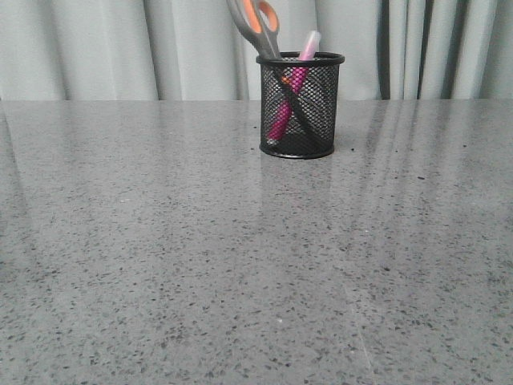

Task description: Put pen and scissors into bin

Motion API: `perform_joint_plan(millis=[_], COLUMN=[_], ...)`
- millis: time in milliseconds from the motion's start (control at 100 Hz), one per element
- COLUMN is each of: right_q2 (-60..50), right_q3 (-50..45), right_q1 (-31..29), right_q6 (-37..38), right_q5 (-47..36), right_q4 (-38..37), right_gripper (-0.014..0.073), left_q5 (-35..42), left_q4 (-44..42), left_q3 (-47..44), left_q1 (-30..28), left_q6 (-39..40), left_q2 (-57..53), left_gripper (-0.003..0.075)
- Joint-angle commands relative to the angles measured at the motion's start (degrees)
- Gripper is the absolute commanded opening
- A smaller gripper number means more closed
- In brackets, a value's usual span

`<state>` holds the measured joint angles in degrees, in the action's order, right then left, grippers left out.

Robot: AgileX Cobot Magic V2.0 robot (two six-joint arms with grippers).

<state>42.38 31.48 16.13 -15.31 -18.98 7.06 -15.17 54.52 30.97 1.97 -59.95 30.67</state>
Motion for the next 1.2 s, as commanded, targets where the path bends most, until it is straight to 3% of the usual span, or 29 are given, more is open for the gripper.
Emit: perform_joint_plan(millis=[0,230,450,650,850,1190], right_q2=[-6.3,-22.0,-31.5,-32.9,-32.9,-32.9], right_q3=[-4.9,-19.3,-27.3,-28.3,-28.3,-28.3], right_q1=[-1.0,-1.0,-1.0,-1.0,-1.0,-1.0], right_q6=[-0.7,-0.7,-0.7,-0.7,-0.7,-0.7], right_q5=[-4.1,-3.9,-2.7,-2.8,-2.5,-2.3], right_q4=[-0.3,3.3,7.7,7.7,7.7,7.7], right_gripper=[-0.0073,-0.0073,-0.0073,-0.0073,-0.0073,-0.0073], left_q5=[5.6,9.1,9.7,9.7,9.2,9.2], left_q4=[2.7,4.7,7.5,7.9,14.0,14.0], left_q3=[-2.5,-13.5,-20.2,-22.2,-22.2,-22.2], left_q1=[0.4,0.4,0.4,0.4,0.4,0.4], left_q6=[0.3,0.3,0.3,0.3,0.3,0.3], left_q2=[-4.3,-20.3,-30.9,-32.1,-32.1,-32.1], left_gripper=[-0.0019,-0.0019,-0.0019,-0.0019,-0.0019,-0.0019])
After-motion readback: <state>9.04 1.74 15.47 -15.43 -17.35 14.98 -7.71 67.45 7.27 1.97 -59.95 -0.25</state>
